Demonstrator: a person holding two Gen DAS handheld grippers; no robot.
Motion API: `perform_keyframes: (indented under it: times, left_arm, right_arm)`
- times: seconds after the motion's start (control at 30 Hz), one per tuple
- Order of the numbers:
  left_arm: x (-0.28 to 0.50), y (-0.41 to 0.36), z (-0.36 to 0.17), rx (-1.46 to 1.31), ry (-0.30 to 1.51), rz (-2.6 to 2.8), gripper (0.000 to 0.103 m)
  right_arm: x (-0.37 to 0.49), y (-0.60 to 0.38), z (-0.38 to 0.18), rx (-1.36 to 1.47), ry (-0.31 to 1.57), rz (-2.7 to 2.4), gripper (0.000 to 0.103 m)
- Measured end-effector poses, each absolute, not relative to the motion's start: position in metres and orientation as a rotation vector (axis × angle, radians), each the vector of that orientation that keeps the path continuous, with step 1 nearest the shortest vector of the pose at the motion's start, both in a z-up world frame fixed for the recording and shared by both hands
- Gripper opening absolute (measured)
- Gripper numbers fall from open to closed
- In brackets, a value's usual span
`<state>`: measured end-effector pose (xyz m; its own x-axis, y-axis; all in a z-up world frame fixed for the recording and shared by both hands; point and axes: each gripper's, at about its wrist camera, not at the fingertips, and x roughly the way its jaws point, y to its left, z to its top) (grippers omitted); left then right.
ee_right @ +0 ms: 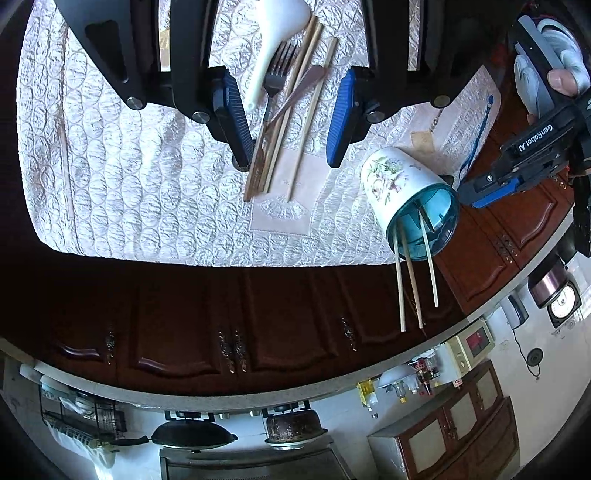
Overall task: Organize utensils
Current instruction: 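Open both tools and withdraw them from the cup back over the utensils, then lower the right tool and close it on a brown chopstick beside the fork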
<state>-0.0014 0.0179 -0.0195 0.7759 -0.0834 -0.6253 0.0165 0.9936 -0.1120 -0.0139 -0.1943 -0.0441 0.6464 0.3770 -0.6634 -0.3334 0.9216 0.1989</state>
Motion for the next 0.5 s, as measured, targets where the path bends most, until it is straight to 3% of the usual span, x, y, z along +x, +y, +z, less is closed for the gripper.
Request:
perform_keyframes:
  times: [0.5]
  left_arm:
    - [0.007, 0.008, -0.037, -0.088, 0.716, -0.054, 0.037]
  right_arm:
    - [-0.009, -0.217, -0.08, 0.067, 0.863, 0.358, 0.042]
